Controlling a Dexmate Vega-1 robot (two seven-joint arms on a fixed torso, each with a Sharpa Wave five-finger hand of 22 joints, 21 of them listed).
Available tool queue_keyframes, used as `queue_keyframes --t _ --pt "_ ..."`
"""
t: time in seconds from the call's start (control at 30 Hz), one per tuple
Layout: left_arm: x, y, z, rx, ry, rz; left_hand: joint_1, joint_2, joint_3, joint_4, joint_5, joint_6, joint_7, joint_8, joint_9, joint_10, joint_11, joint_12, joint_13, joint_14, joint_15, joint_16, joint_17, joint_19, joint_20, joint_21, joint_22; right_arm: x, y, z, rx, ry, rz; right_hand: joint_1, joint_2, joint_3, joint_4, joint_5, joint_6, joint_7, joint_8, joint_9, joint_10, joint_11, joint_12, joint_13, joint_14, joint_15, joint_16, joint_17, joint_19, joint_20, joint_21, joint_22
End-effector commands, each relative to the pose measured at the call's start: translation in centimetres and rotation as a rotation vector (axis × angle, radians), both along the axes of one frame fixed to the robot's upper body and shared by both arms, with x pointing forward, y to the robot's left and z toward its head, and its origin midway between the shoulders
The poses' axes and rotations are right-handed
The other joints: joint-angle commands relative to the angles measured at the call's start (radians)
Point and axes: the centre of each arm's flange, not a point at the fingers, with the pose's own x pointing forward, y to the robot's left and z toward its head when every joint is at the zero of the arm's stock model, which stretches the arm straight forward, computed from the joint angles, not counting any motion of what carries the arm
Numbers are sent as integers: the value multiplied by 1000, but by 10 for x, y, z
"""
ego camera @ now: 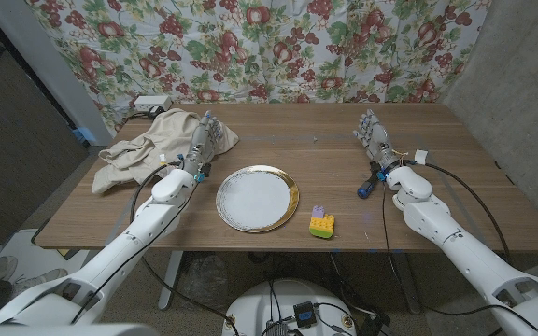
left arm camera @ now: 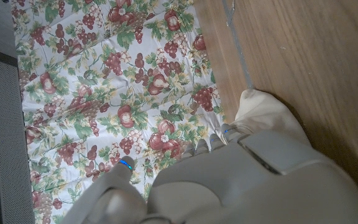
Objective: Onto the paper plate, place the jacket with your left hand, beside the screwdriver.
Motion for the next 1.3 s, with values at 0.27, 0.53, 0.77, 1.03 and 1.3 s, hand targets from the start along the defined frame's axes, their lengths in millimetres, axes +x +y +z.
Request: queue_keyframes --t 0.27,0.53,0.77,1.03,1.3 --pt "-6 -1 8 5 -35 10 1 134 6 0 8 -220 -37 11 4 -192 1 6 1 -195 15 14 4 -19 8 11 1 1 0 -1 -3 3 1 9 33 10 1 3 -6 4 5 2 -10 1 2 5 -7 2 5 2 11 -43 4 3" --pt "-9 -1 10 7 -55 17 3 132 8 -2 9 -185 -55 16 6 -173 68 13 3 -156 54 18 5 4 47 19 0 0 0 -2 -4 2 2 10 32 12 1 2 -6 4 5 2 -8 4 3 5 -7 2 4 3 11 -42 4 3" --pt "-11 0 13 17 -70 35 5 130 10 -4 9 -160 -62 20 6 -146 80 22 4 -135 59 20 5 12 68 22 -1 0 1 -3 -8 0 4 11 32 13 0 1 -6 4 5 2 -8 7 2 5 -6 3 4 3 11 -41 4 3" --pt "-13 2 17 16 -76 39 8 125 13 -7 7 -140 -69 19 7 -129 93 25 5 -116 75 18 5 22 120 25 -1 1 1 -2 -7 -1 5 12 31 14 0 0 -5 6 5 2 -8 5 2 5 -6 4 4 3 11 -40 3 3" --pt "-16 4 22 30 -93 58 11 121 16 -10 4 -112 -83 22 8 -115 102 26 6 -103 91 16 6 31 165 28 -2 2 2 -2 -8 -3 6 14 30 15 -1 -1 -5 5 4 2 -8 3 1 5 -7 4 3 2 11 -39 3 3"
